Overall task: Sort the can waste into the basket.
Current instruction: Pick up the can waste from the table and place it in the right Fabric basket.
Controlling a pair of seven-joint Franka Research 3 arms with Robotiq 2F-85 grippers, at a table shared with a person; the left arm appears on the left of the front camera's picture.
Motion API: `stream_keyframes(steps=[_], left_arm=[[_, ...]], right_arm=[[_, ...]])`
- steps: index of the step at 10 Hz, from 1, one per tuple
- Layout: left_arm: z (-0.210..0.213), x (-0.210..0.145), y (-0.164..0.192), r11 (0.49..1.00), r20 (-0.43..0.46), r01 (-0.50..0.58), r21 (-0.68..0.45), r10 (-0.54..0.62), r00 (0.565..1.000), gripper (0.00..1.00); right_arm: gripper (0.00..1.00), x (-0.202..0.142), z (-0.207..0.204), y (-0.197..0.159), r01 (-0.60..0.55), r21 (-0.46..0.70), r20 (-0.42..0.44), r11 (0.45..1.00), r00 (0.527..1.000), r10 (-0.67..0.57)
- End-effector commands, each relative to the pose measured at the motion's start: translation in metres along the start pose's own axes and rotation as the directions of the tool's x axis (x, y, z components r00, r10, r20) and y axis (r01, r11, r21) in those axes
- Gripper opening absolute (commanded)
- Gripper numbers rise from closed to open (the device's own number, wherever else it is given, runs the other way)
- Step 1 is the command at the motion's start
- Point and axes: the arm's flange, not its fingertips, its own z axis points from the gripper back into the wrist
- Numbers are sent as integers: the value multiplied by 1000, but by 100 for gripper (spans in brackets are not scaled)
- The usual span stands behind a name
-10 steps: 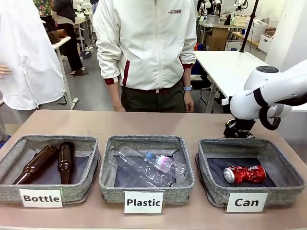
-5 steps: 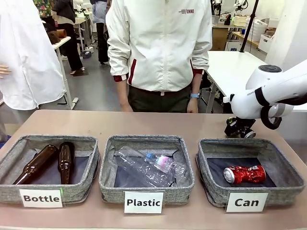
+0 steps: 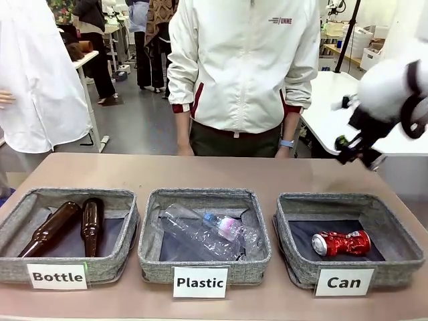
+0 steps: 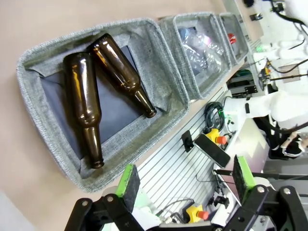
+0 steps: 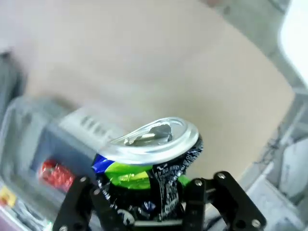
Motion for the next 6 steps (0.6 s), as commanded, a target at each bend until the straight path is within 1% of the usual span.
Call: stream_keyframes(steps=[1,2,3,4,6], left_arm=[[1,-3,2,1000,-3,16,10,-16,1000,100],[1,-3,2,1000,-3,16,10,-16,1000,100],[1,-3,2,1000,-3,16,10,-16,1000,100],[1,-3,2,1000,-3,16,10,-16,1000,100],[1,-3,2,1000,-3,16,10,-16,1000,100]], right_arm=[[0,-41,50,24,-241,117,-34,964,969,246],[0,-55,69,52,-400,185,13,897,914,405],[0,-65,76,72,-518,229,58,824,852,520],[0,-72,79,95,-602,288,107,744,793,600],[0,-77,67,131,-691,241,108,681,717,689]])
